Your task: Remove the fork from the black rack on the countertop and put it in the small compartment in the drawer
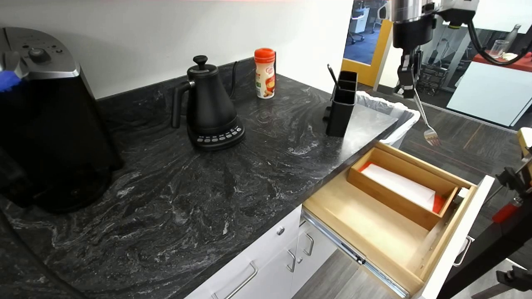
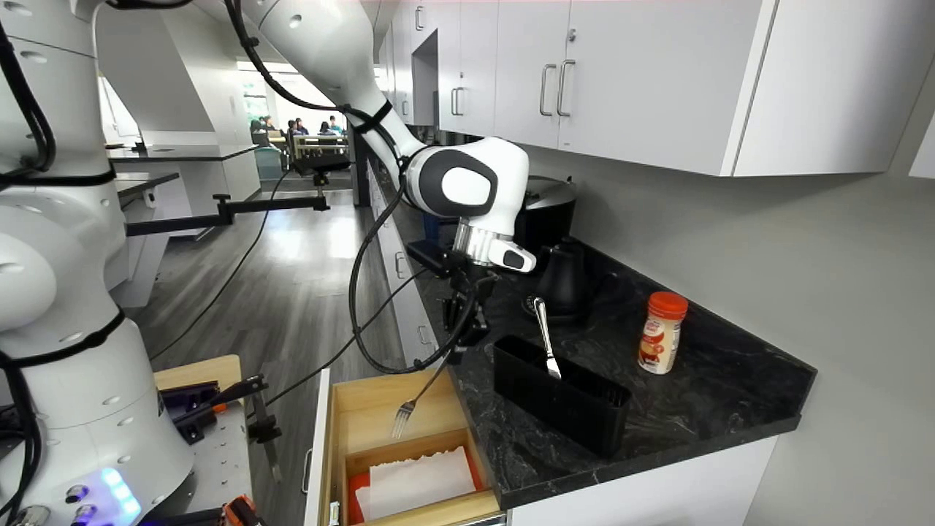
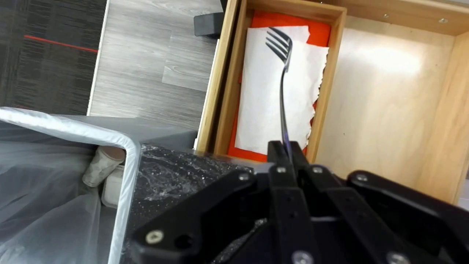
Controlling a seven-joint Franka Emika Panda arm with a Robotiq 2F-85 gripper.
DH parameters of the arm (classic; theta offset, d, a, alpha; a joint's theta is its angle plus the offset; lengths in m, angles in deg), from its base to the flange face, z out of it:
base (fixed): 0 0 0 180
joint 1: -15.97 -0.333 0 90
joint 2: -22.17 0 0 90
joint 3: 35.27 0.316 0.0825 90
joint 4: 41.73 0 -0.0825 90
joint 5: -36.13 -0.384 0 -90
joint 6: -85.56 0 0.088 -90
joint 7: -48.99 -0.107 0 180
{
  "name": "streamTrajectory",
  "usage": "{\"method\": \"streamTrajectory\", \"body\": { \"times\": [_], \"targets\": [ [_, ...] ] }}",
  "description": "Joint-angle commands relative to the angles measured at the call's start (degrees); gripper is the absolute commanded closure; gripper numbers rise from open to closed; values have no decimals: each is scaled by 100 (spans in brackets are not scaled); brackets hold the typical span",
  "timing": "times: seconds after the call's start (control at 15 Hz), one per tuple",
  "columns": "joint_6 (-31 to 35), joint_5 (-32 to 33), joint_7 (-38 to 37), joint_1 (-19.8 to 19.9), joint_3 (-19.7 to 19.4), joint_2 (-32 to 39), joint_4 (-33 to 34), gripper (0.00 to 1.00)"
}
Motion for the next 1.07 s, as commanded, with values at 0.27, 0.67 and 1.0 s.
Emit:
{"method": "streamTrajectory", "body": {
  "times": [0.27, 0.67, 1.0],
  "targets": [
    [702, -460, 928, 142, 35, 2, -624, 99],
    [936, -606, 1441, 220, 46, 20, -776, 59],
    [846, -710, 1633, 282, 35, -92, -741, 27]
  ]
}}
